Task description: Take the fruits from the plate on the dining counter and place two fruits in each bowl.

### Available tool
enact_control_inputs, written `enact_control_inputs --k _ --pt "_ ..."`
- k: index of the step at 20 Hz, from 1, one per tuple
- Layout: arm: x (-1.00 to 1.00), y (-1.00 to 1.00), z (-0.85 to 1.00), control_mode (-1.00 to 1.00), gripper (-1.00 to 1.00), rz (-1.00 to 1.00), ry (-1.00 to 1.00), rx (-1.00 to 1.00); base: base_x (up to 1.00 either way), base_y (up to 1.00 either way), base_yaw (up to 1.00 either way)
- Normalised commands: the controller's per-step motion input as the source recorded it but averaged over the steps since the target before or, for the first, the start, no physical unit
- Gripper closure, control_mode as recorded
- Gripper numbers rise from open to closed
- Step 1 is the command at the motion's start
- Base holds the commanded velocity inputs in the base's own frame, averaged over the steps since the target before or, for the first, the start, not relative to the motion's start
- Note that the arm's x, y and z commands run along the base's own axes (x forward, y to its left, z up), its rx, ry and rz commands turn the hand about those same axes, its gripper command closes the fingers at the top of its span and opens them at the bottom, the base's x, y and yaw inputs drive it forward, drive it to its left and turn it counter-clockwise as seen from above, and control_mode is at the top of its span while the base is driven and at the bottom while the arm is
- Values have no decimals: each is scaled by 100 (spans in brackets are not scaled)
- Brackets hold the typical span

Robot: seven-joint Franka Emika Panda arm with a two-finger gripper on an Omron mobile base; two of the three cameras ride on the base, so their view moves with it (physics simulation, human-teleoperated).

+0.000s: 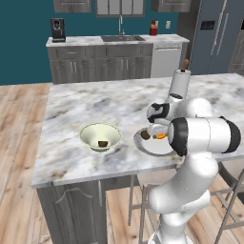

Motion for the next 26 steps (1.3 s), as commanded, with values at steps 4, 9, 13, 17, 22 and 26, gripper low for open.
enact_control_inputs --k 4,9,13,17,22,26 --pt "-23 40 90 -100 100 1 1 0 0 0 0" --pt "0 73 59 -100 100 5 7 1 0 0 0" --pt "0 86 39 -100 100 5 8 2 0 0 0" --pt "2 85 21 -100 100 5 13 7 0 0 0" --pt "4 81 -3 -100 100 5 11 5 0 0 0" --pt "32 55 -33 -100 100 0 1 1 0 0 0"
